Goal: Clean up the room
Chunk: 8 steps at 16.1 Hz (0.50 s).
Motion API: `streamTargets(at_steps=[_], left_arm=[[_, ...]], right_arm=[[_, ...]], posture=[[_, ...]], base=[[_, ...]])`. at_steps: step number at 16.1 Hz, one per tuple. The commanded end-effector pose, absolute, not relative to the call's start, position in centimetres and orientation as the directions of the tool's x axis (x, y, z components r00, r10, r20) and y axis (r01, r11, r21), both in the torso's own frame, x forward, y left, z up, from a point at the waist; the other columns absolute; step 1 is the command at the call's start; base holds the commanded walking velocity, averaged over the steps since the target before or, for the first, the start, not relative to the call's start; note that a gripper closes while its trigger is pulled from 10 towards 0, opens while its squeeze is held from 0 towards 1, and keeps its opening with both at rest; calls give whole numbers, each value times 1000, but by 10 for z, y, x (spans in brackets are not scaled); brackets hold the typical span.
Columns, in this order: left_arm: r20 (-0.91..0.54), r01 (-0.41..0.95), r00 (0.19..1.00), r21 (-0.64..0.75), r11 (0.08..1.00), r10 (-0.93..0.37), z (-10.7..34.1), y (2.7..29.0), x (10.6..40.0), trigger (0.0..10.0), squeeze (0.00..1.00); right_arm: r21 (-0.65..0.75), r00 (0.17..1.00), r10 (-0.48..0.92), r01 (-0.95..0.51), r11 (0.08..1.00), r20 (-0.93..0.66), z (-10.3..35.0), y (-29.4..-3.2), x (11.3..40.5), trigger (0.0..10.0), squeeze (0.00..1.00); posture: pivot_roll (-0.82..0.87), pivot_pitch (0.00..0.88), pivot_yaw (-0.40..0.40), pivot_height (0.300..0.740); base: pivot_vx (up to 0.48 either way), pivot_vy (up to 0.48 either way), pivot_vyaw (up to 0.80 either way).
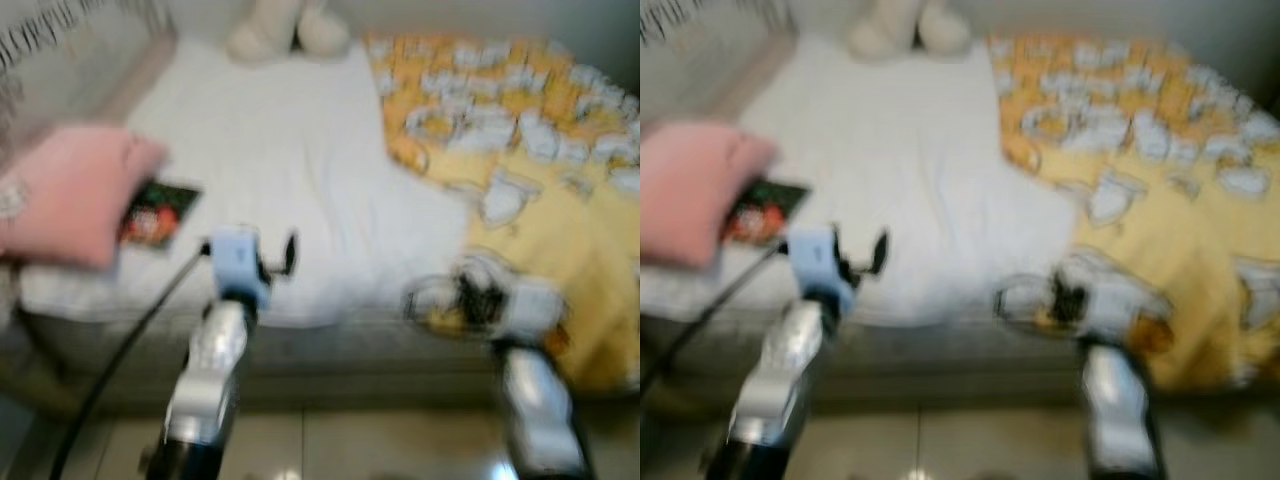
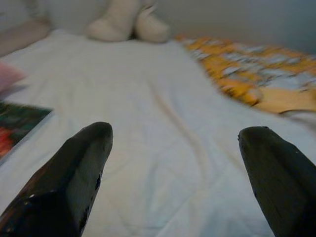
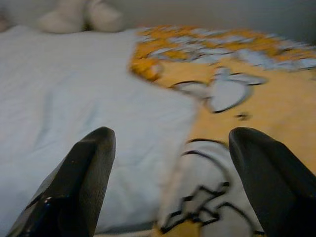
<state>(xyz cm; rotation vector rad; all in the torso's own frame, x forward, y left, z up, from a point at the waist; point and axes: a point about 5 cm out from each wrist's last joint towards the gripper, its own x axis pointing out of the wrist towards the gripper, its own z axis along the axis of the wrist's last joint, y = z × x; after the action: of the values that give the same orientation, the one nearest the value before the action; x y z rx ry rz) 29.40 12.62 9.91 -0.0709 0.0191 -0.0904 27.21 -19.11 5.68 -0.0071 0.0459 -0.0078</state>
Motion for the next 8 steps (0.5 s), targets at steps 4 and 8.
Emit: streamTargets(at_steps=[4,8], left_arm=[[26,77,997,-70,995,-76,109,122,305,10000,0],[38,86,996,-68,994,-84,109,121,311,10000,0]], right_arm=[[-19,997,50,-51,999,-61,58,-179,282,10000,0],[-31,997,36,-39,999,-71,57,-183,283,10000,0]], posture=[[-138,0,47,740],[-150,0,52,740]], base=[[294,-375,0],[294,-376,423]])
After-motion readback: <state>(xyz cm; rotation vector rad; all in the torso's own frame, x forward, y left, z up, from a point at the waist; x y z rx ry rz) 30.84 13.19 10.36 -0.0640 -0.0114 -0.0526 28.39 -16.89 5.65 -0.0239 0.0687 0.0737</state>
